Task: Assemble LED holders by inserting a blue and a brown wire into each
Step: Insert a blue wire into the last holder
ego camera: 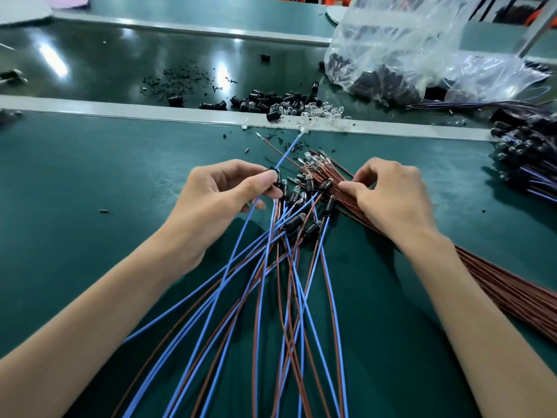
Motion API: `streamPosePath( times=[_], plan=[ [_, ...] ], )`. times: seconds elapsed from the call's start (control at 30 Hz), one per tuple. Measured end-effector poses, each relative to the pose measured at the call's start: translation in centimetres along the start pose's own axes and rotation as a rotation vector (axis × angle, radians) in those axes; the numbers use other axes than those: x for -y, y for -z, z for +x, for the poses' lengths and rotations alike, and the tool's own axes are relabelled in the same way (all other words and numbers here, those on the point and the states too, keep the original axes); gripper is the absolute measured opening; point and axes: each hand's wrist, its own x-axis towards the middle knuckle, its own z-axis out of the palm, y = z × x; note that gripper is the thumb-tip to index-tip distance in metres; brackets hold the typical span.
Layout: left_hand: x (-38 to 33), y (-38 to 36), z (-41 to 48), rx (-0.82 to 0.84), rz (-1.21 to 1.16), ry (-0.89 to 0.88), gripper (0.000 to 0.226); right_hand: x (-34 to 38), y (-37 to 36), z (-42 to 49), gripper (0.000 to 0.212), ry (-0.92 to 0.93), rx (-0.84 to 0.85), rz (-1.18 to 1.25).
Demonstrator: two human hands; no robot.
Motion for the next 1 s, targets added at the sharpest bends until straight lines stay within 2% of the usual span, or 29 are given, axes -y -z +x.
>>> streamPosePath(
  times=[0.27, 0.4, 0.6, 0.67, 0.73, 0.8, 0.87, 0.93, 1.0],
  plan=[
    [0.4, -0.3, -0.1, 0.026, -0.018, -0.002, 0.023, 0.2, -0.2, 0.2, 0.013, -0.059, 0.024, 0.064],
    [0.7, -0.3, -0.1, 0.044, 0.004, -0.012, 0.023, 0.5, 0.0, -0.2, 0.012, -0.025, -0.021, -0.058],
    [0.8, -0.2, -0.1, 0.044, 0.013, -0.016, 0.025, 0.7, 0.0, -0.2, 0.019, 0.009, 0.057, -0.312],
    [0.7, -0.1, -0.1, 0.048, -0.002, -0.021, 0.026, 0.9, 0.3, -0.4, 0.02, 0.043, -0.004, -0.328],
    [0.6, 0.1, -0.1, 0.087, -0.06, -0.012, 0.025, 1.4, 1.0, -0.6, 0.012, 0.093, -0.164, -0.202],
    [0.6, 0.4, -0.1, 0.205, -0.145, 0.009, 0.02, 2.2, 1.8, -0.9, 0.005, 0.146, -0.266, 0.042],
    [0.6, 0.5, -0.3, 0.381, -0.213, 0.019, 0.015, 3.6, 2.5, -1.1, 0.002, 0.114, -0.162, 0.449],
    [0.6, 0.3, -0.6, 0.531, -0.285, 0.027, 0.016, 5.0, 2.6, -0.9, 0.007, 0.028, 0.081, 0.888],
    [0.6, 0.1, -0.9, 0.625, -0.305, 0.044, 0.02, 6.1, 2.1, -0.5, 0.01, -0.016, 0.225, 1.113]
  ],
)
